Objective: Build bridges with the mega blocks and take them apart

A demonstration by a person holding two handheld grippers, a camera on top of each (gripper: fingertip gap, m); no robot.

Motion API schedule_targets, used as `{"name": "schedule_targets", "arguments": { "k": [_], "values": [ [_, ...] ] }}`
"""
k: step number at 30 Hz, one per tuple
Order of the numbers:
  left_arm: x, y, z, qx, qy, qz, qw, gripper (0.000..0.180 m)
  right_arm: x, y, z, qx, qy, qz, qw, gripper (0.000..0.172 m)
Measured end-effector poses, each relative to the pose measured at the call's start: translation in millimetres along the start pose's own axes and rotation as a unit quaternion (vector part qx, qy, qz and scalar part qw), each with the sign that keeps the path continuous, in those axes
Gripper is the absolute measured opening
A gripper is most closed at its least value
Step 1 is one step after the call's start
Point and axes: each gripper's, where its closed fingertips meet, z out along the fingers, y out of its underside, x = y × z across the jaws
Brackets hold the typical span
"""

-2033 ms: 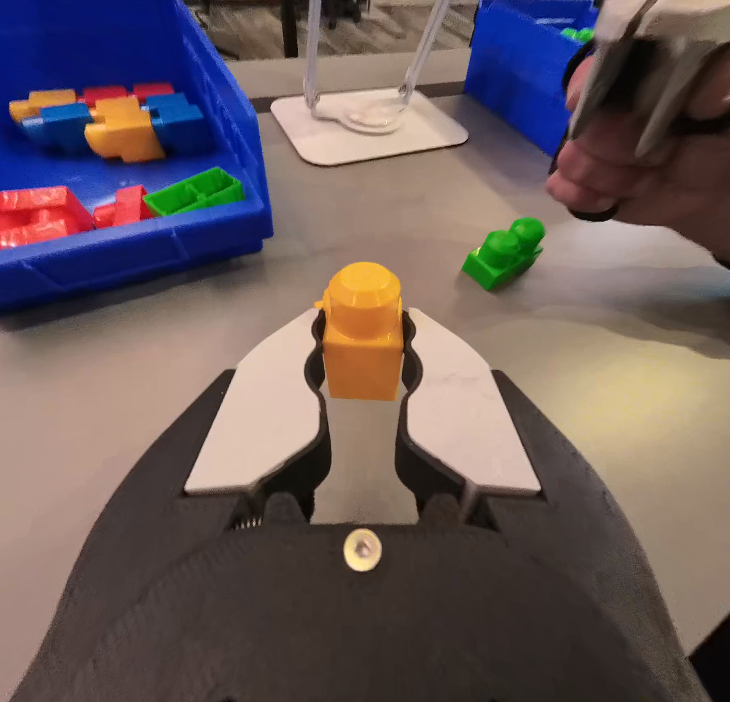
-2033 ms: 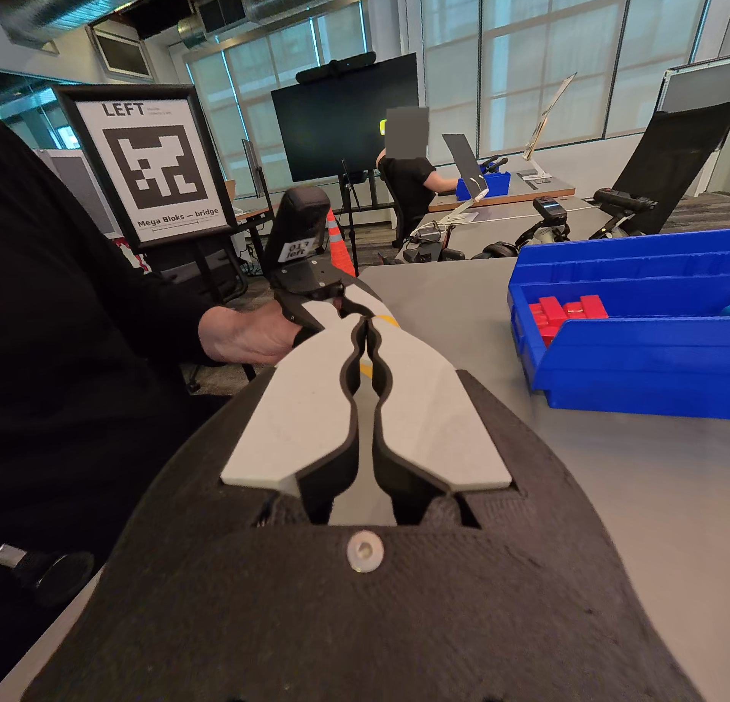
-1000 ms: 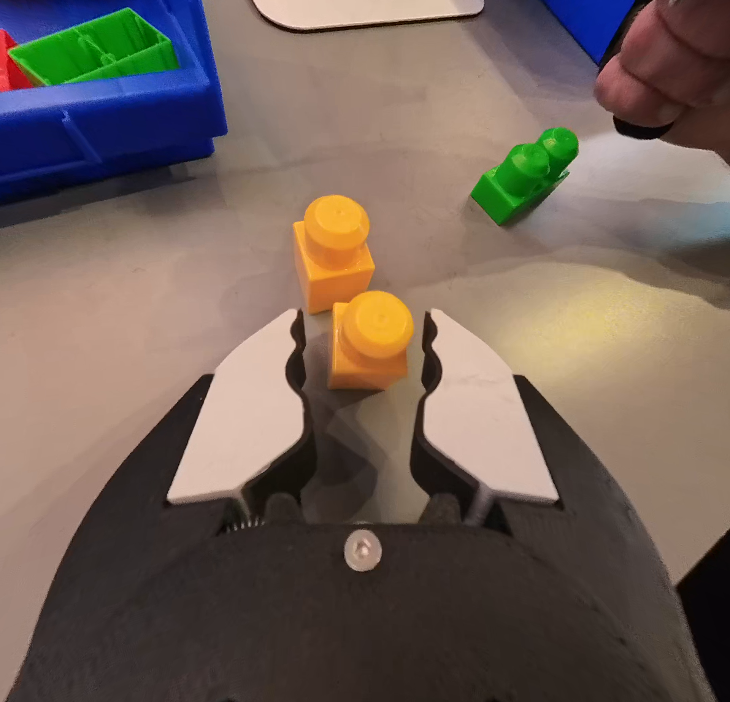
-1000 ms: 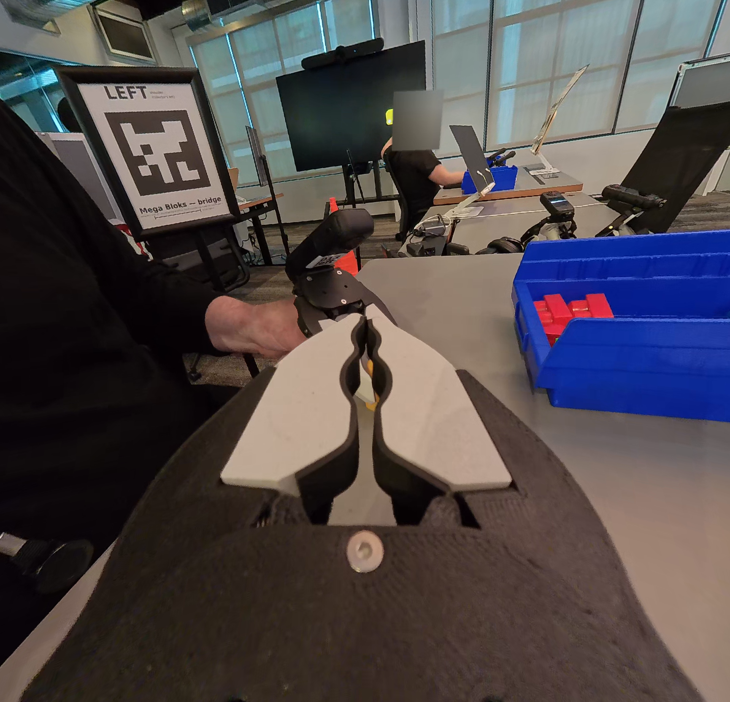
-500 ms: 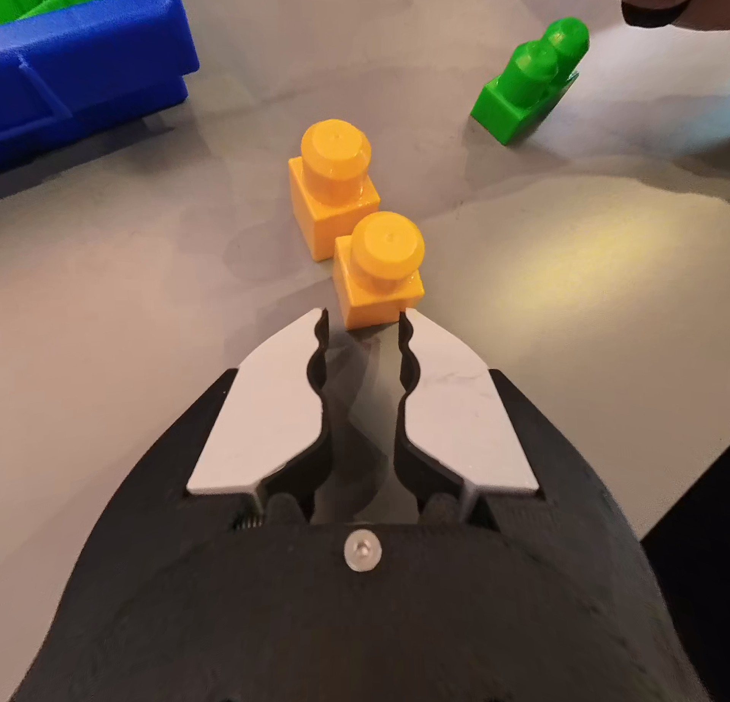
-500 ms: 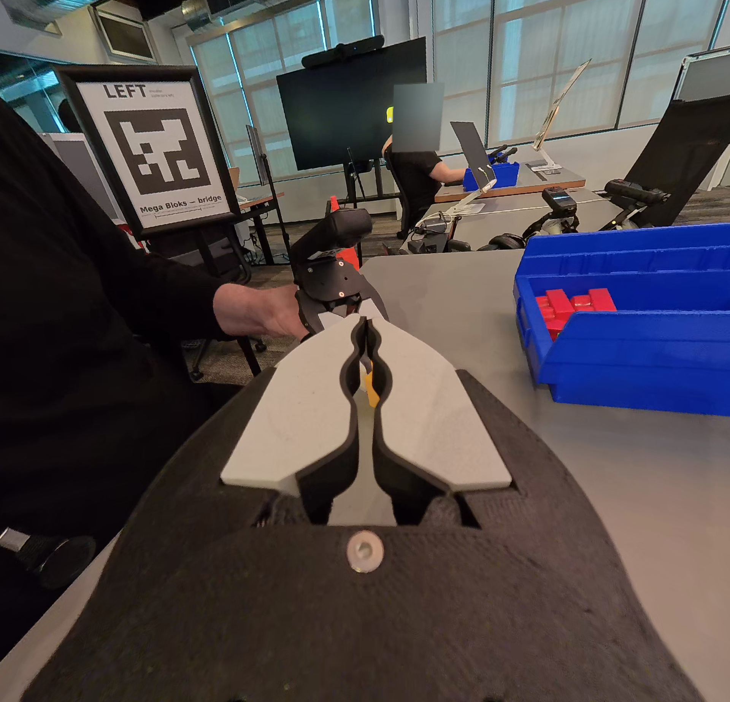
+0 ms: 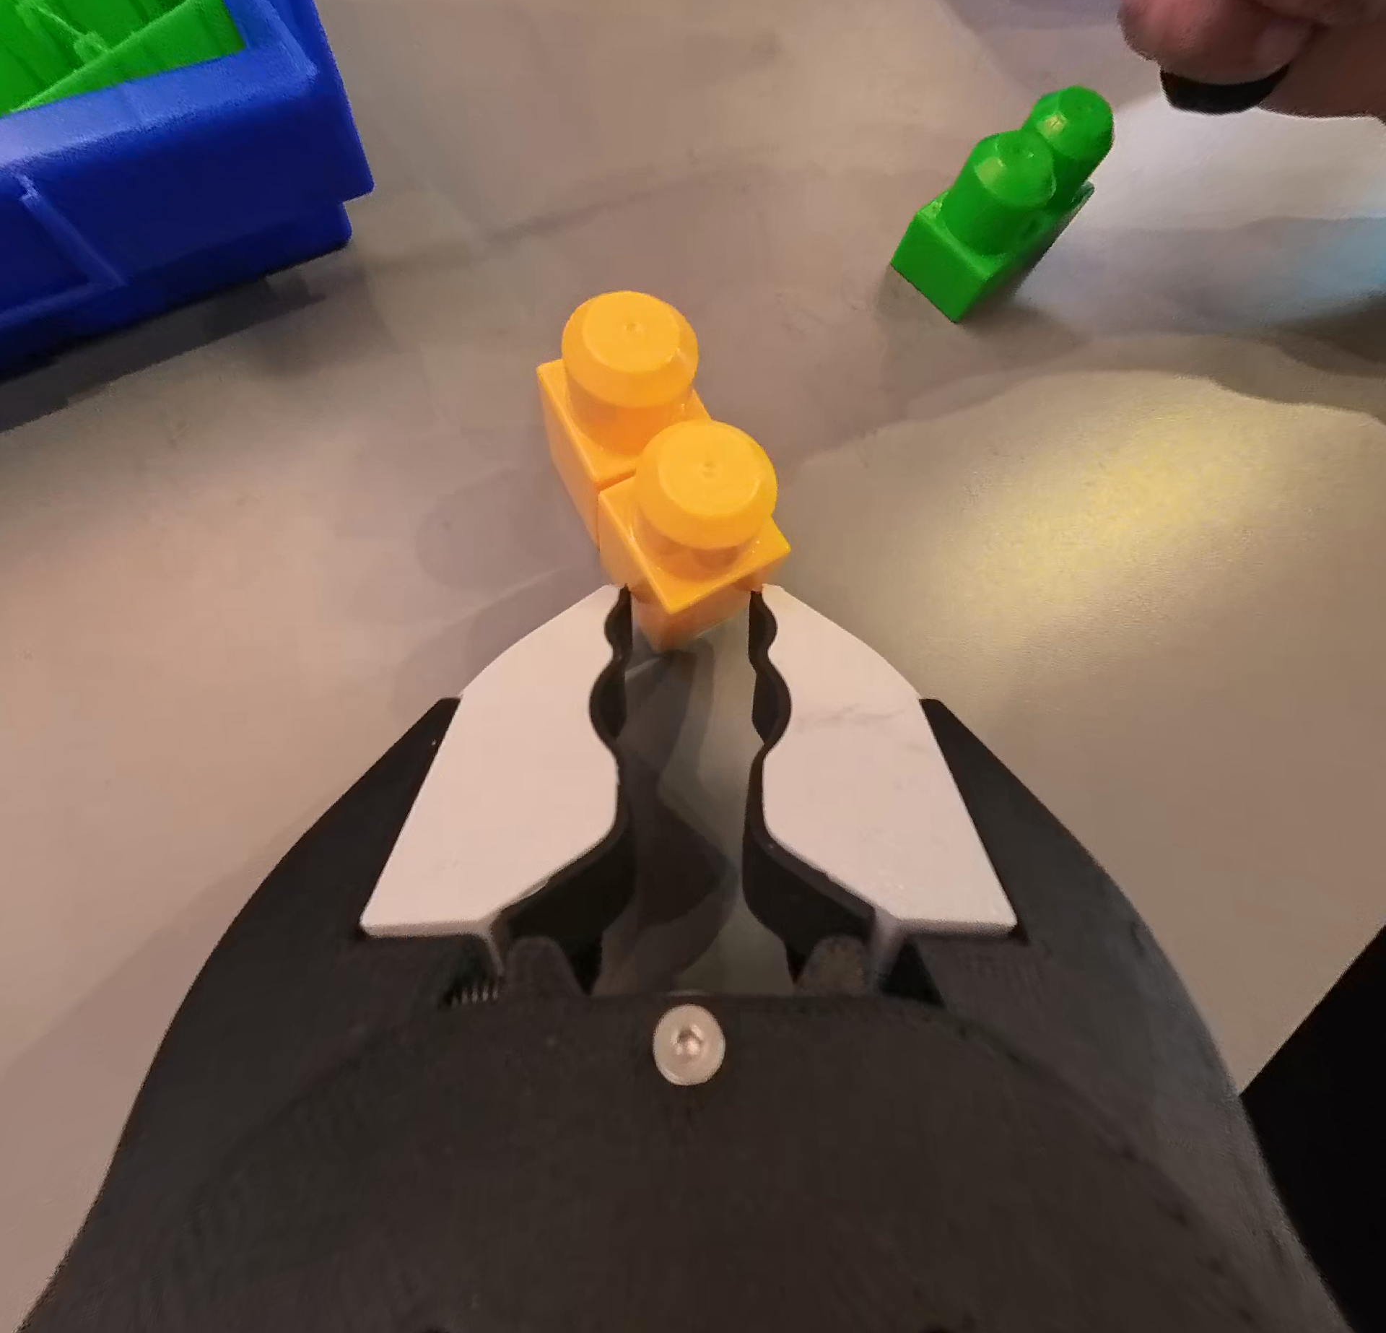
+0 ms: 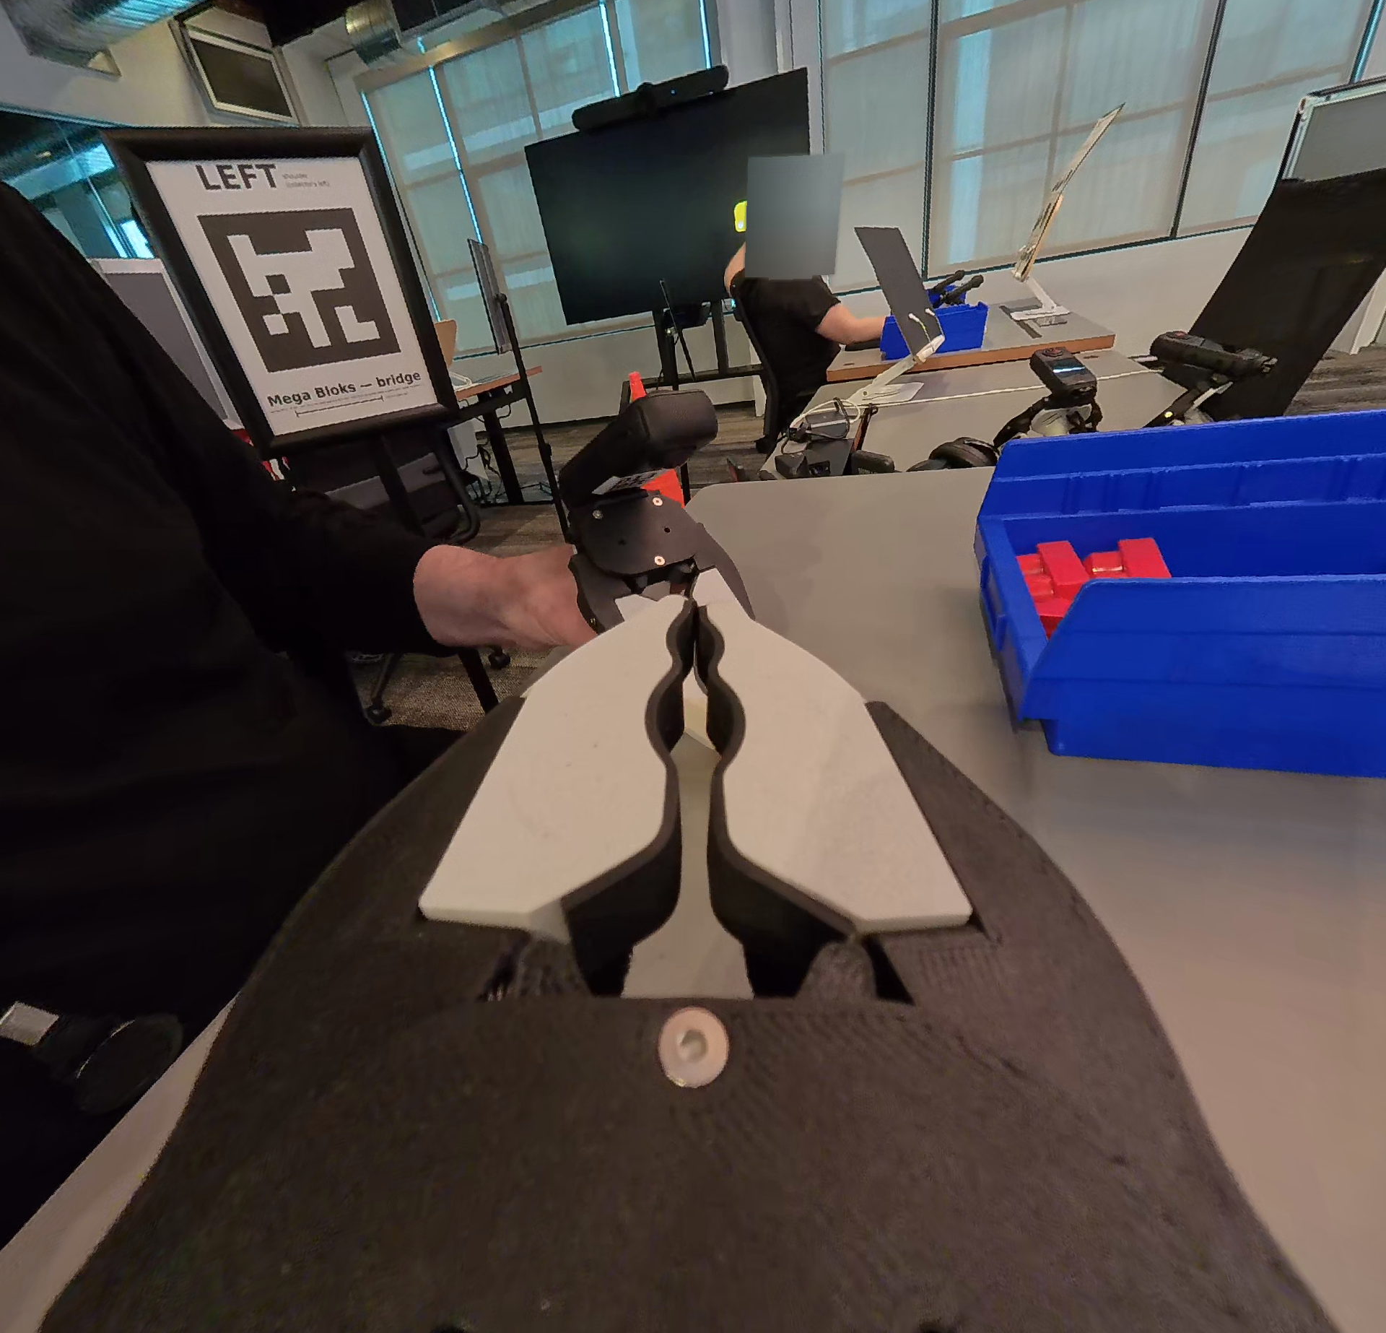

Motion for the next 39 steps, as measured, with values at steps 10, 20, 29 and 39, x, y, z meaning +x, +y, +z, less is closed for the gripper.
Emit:
{"name": "schedule_targets", "arguments": {
  "k": [10,20,29,39],
  "values": [
    [4,-4,-1,0.001,0.033,0.032,0.999,0.015,0,3,1,-0.005,-0.002,0.002,1.0,0.0],
    [-13,-13,-14,0.014,0.044,0.05,0.998,0.015,2,35,20,-0.133,0.058,-0.034,0.989,0.0],
    [-25,-25,-1,0.012,0.091,0.08,0.992,0.014,26,86,49,-0.252,0.228,-0.036,0.94,0.0],
    [-48,-35,-11,0.02,0.103,0.091,0.99,0.009,32,119,67,-0.285,0.249,0.017,0.926,0.0]
  ]
}}
